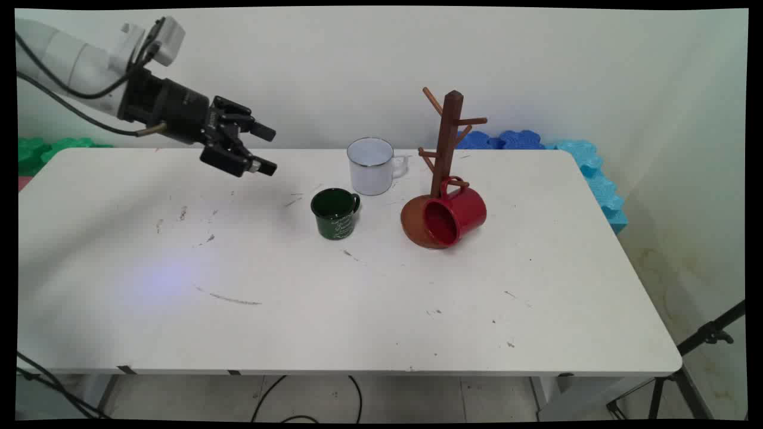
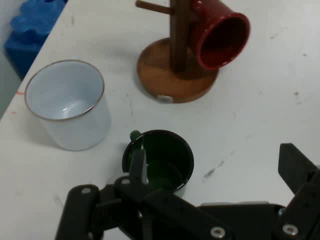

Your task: Pick up the red mug from the rack

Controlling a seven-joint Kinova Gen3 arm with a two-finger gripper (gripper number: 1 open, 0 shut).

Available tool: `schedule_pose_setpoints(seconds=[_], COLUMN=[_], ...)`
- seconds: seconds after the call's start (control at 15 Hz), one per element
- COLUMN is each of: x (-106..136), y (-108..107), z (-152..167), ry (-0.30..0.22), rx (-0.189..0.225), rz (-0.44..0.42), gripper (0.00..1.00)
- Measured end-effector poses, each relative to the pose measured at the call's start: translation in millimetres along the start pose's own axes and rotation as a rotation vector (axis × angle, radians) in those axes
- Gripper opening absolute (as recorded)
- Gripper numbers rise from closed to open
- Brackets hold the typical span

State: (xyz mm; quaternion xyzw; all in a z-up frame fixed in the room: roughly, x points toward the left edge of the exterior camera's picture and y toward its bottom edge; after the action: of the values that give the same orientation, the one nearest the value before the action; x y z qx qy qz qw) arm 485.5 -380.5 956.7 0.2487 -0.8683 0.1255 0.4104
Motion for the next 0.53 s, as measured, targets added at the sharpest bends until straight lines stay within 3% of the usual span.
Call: schedule_pose_setpoints(seconds=[0.2,0.53], x=[11,49], y=[10,45], z=[15,60], ry=[-0.007,-0.037], rx=[0.025,0.048], rz=[-0.052,-0.143], gripper=[1.00,1.00])
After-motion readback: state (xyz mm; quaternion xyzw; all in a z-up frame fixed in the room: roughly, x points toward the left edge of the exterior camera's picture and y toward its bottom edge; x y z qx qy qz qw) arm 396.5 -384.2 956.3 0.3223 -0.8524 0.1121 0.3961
